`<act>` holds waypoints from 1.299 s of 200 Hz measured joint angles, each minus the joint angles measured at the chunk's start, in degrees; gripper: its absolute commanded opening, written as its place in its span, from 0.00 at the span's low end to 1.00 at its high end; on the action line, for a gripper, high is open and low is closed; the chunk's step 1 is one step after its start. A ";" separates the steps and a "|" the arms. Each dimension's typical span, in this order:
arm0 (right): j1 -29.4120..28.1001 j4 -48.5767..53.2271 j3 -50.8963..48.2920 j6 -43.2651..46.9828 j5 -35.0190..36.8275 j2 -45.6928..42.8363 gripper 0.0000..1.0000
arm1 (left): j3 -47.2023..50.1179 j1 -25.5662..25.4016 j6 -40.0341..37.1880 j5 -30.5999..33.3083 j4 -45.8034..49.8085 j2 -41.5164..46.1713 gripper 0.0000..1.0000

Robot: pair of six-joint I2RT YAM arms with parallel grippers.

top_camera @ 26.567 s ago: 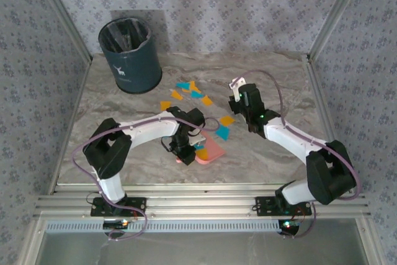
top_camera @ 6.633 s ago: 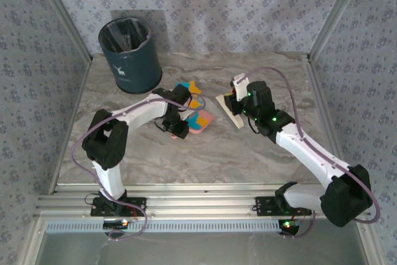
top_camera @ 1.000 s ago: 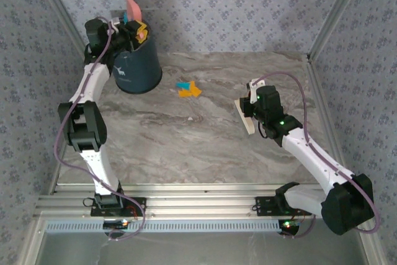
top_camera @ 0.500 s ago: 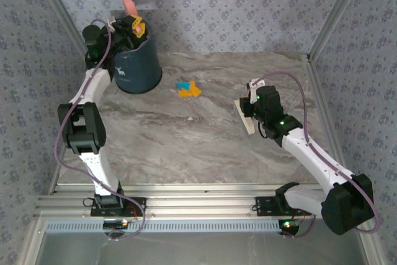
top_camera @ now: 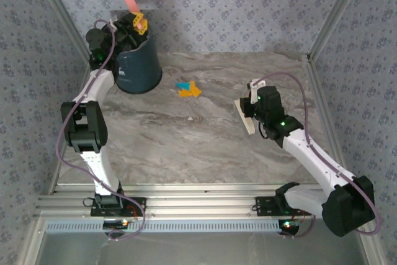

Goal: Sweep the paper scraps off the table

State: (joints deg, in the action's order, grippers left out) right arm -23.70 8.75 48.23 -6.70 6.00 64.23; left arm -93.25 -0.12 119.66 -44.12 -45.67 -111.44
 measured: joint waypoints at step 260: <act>0.59 -0.48 -1.75 -0.63 -1.38 -0.11 0.00 | -29.68 -7.63 -98.66 5.01 100.65 6.01 0.00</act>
State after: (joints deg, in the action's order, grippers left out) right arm -23.11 8.27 46.48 -7.33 4.62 64.12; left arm -122.93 -7.75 20.99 -39.11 54.98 -105.43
